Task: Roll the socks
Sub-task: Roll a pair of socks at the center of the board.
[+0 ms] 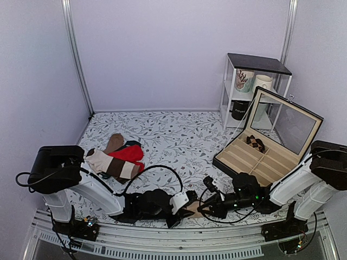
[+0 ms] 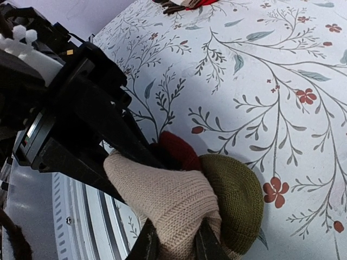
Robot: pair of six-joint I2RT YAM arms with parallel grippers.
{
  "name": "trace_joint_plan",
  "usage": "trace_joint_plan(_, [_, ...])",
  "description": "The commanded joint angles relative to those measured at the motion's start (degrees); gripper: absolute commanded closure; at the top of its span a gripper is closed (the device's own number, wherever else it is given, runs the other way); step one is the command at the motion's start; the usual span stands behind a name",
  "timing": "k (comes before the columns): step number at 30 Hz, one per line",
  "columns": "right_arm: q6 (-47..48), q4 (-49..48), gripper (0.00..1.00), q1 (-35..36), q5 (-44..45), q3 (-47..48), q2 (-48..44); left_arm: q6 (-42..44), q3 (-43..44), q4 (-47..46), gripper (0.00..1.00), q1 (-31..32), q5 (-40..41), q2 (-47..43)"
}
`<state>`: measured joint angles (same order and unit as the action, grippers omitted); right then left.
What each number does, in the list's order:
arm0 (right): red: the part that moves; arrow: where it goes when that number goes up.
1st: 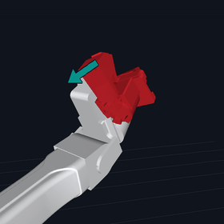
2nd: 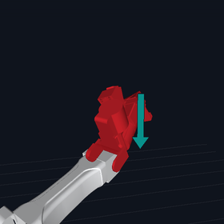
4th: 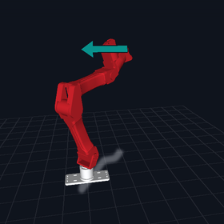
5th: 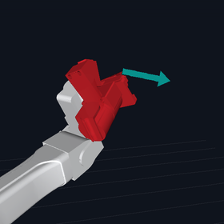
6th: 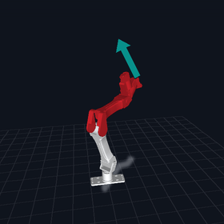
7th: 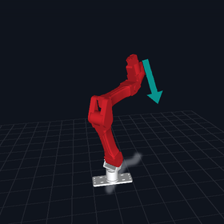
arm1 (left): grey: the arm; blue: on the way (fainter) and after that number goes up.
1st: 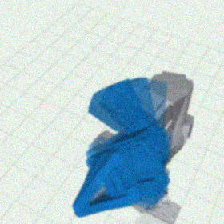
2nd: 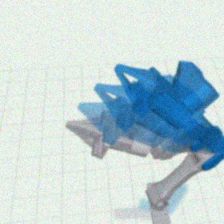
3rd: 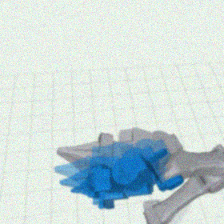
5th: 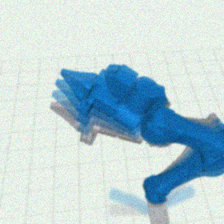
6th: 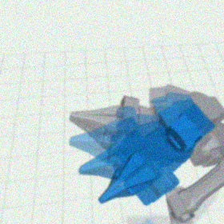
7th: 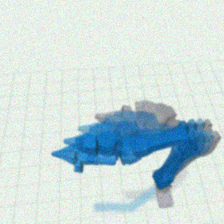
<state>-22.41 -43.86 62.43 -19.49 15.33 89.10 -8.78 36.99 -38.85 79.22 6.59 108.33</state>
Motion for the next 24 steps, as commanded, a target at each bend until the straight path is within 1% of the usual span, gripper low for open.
trace_joint_plan(1, [-5.04,-0.88,0.95,1.81,-5.78,-1.08,2.95,0.18,-1.4,18.01,0.93,0.17,1.66,4.96])
trace_joint_plan(2, [-6.27,-0.39,0.95,1.79,-5.79,-1.2,3.45,1.15,-1.13,17.5,0.79,0.21,3.23,3.86])
trace_joint_plan(3, [-7.24,0.64,0.96,1.67,-5.87,-1.03,4.02,2.45,-0.8,16.85,0.73,0.16,5.05,2.41])
trace_joint_plan(4, [-8.83,2.2,0.96,1.6,-6.17,-0.54,4.66,4.13,-0.43,16.18,0.68,0.2,6.61,1.68])
trace_joint_plan(7, [-11.83,7.7,0.96,1.28,-8.11,1.39,6.61,10.6,0.65,13.22,0.46,0.3,11.05,-0.62])
trace_joint_plan(8, [-12.47,9.1,0.96,1.24,-8.45,1.83,6.95,12.49,0.96,12.08,0.27,0.28,12.54,-1.33])
trace_joint_plan(9, [-13.39,10.58,0.96,1.27,-8.86,2.23,7.25,14.55,1.19,11.16,0.11,0.28,13.59,-2.16])
trace_joint_plan(10, [-13.96,11.95,0.96,1.19,-9.35,2.56,7.38,16.64,1.4,10.23,0.02,0.32,14.43,-3.08])
trace_joint_plan(13, [-16.44,15.34,0.96,0.43,-10.95,3.28,7.34,21.73,0.12,6.99,0.0,0.53,15.86,-6.94])
trace_joint_plan(17, [-19.12,20.05,0.96,-0.76,-13.29,3.94,7.12,27.55,-5.33,0.94,0.01,1.44,12.44,-12.47])
trace_joint_plan(20, [-20.26,22.2,0.96,-1.36,-14.23,4.47,7.41,29.22,-8.5,-1.4,0.12,1.55,8.31,-14.86])
trace_joint_plan(24, [-20.87,24.05,0.97,-1.86,-14.7,5.26,8.56,29.47,-8.49,-1.69,0.31,1.73,3.82,-14.93])
